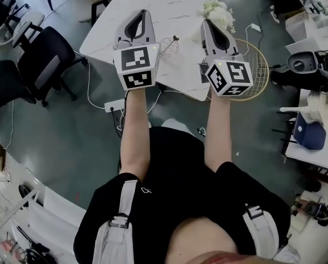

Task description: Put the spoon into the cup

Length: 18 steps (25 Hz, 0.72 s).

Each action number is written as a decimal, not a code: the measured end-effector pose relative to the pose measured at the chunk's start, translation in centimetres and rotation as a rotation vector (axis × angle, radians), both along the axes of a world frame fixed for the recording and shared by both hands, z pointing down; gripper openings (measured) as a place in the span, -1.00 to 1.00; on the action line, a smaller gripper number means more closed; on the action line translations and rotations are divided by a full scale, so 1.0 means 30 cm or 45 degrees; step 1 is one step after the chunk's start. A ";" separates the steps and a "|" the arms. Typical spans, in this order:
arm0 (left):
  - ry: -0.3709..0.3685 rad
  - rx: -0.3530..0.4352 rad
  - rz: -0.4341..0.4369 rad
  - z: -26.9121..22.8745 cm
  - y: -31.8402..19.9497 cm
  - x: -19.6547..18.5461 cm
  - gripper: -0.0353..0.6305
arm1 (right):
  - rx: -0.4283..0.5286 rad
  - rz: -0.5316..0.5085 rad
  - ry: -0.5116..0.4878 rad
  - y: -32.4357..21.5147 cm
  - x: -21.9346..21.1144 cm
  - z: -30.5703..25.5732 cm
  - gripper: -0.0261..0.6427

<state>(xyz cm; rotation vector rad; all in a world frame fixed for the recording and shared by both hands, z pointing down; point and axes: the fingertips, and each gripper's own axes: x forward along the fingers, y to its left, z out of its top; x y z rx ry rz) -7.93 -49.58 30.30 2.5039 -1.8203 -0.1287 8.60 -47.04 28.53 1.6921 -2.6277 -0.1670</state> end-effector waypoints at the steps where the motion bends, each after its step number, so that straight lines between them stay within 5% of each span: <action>1: -0.018 -0.005 0.016 0.016 0.006 0.013 -0.85 | -0.025 0.008 0.001 0.003 0.006 0.027 -0.90; 9: -0.031 -0.030 0.099 0.068 0.029 0.088 -0.85 | -0.079 -0.011 0.136 0.027 0.005 0.086 -0.90; 18: -0.072 -0.043 0.187 0.095 0.066 0.168 -0.85 | -0.129 -0.011 0.129 0.026 -0.007 0.125 -0.90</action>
